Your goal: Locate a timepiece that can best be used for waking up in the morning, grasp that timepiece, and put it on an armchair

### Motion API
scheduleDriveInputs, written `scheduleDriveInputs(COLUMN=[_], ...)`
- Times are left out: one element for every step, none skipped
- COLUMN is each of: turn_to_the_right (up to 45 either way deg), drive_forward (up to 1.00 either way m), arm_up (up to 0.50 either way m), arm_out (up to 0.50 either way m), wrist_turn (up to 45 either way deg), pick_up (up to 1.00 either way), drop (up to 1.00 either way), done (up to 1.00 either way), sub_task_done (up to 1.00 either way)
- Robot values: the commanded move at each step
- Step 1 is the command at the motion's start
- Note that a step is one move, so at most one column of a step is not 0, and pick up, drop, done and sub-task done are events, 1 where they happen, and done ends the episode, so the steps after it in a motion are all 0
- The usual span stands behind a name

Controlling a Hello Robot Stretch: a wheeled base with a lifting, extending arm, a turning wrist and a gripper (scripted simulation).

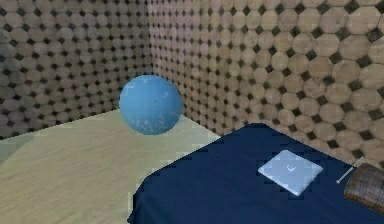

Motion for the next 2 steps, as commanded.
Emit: scheduleDriveInputs(turn_to_the_right=[0.0,0.0], drive_forward=[0.00,0.00], arm_up=[0.00,0.00], arm_out=[0.00,-0.48], wrist_turn=[-21.0,0.0], pick_up=[0.00,0.00], drop=[0.00,0.00], done=[0.00,0.00], sub_task_done=[0.00,0.00])
